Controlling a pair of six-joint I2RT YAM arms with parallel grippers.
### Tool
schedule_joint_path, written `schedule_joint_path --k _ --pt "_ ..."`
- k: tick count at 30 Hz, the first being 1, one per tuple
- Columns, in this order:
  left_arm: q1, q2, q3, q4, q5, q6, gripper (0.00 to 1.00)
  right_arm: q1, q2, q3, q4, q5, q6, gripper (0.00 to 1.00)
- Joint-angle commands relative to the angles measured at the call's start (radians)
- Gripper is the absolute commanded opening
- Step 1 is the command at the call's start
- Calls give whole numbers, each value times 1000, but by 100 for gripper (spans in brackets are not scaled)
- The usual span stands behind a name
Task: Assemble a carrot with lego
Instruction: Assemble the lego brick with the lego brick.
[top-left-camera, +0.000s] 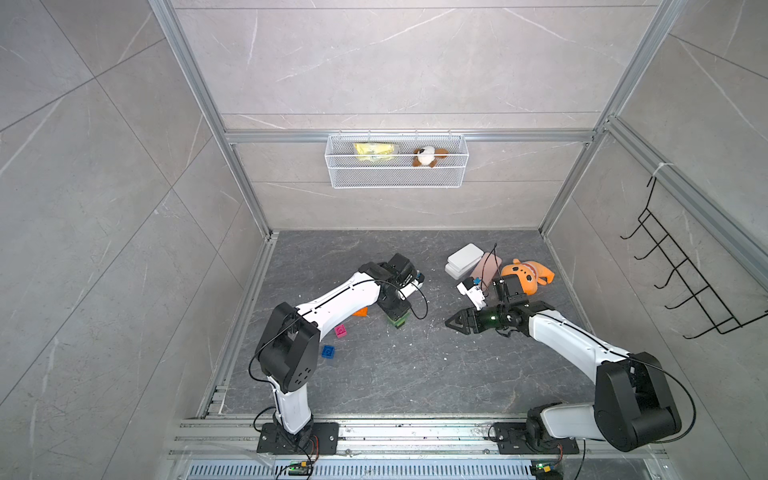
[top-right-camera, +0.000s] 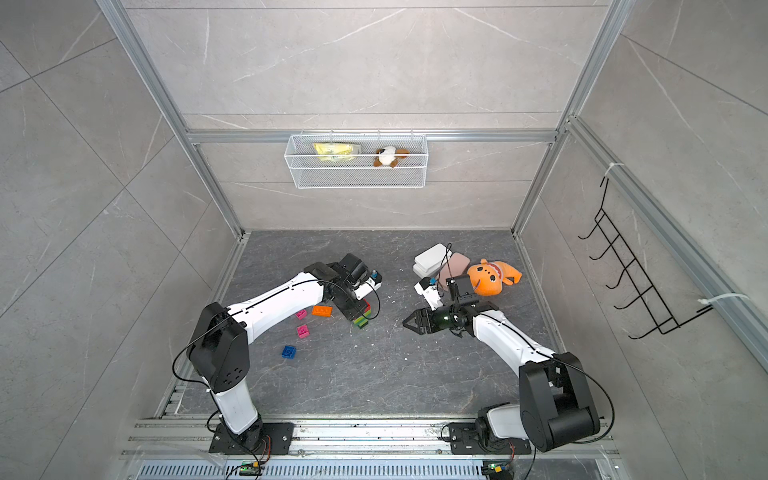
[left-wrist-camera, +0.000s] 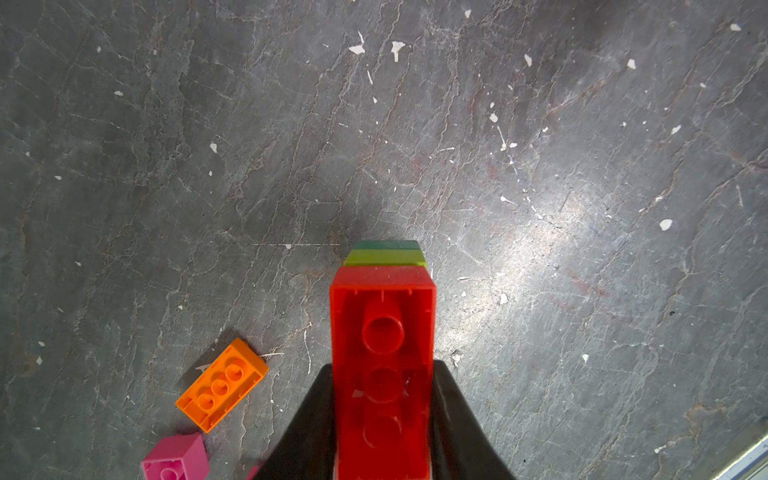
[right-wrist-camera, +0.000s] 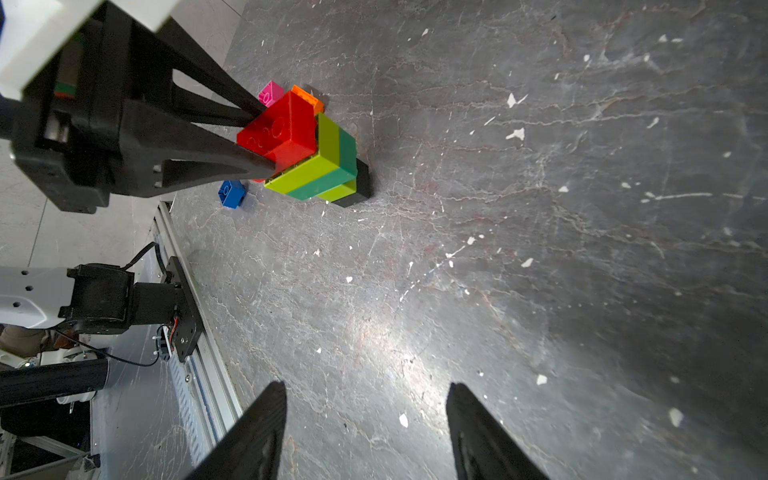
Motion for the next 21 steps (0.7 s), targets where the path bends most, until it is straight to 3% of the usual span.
schedule_joint_path --k 1,6,21 --pt "1 64 -20 -84 37 -16 30 -1 4 15 -17 -6 4 64" --pt "1 47 -16 -63 -22 -46 33 -1 9 17 -17 -6 4 64" --pt "-5 -11 48 -12 -32 -76 50 -1 19 22 -17 -6 2 64"
